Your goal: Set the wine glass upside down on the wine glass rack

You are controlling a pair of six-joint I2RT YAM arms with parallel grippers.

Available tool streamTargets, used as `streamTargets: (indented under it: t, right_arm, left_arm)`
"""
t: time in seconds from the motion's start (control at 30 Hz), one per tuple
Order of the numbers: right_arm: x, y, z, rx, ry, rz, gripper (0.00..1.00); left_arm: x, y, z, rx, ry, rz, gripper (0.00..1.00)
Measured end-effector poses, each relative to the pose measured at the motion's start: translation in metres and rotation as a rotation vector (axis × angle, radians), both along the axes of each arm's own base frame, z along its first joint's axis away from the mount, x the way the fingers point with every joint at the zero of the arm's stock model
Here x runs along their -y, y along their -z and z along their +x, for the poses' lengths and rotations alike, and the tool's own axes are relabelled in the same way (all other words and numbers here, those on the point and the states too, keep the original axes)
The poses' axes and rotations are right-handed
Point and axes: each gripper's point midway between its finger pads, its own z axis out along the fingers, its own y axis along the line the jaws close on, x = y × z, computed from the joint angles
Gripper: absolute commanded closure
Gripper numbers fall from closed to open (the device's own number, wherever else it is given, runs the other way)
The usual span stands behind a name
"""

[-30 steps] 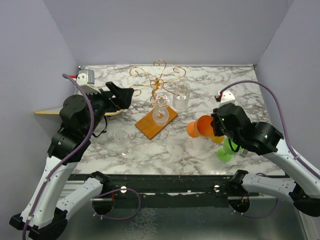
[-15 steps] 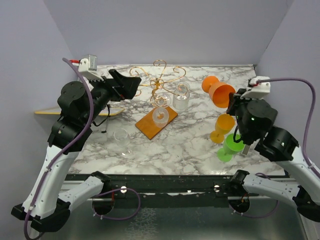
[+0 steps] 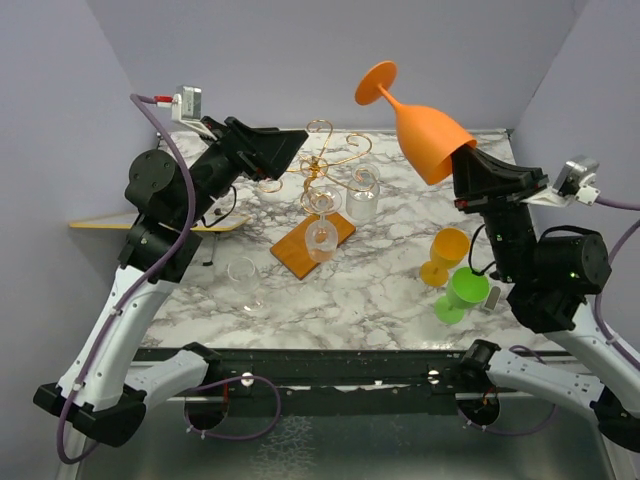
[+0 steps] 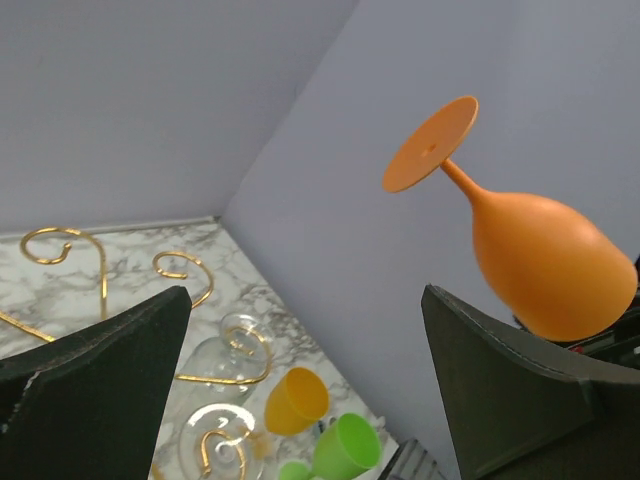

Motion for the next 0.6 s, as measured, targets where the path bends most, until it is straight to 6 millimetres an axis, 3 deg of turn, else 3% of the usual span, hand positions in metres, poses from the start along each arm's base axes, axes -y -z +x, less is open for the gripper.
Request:
streamTargets:
  t: [0.27, 0.4, 0.5, 0.6]
  right_arm:
    - [-0.052, -0.025, -0.021, 0.227, -0.239, 0.011, 0.99]
    - [-0.07, -0.026, -0.028, 0.302, -0.309, 0.002, 0.99]
    - [-0.078, -0.026, -0.027, 0.334, -0.325, 0.002, 0.99]
    - [-0.089, -0.023, -0.022, 0.347, -0.334, -0.002, 0.99]
  left_arm:
    - [0.006, -0.045, -0.007, 0.062, 0.086, -0.249, 0.01]
    - [0.013, -0.037, 0.0, 0.001, 0.098, -0.362, 0.01]
    - [0.019, -0.028, 0.01, -0.046, 0.08, -0.409, 0.01]
    - [0.029, -0.026, 0.007, -0.069, 0.1, -0.433, 0.01]
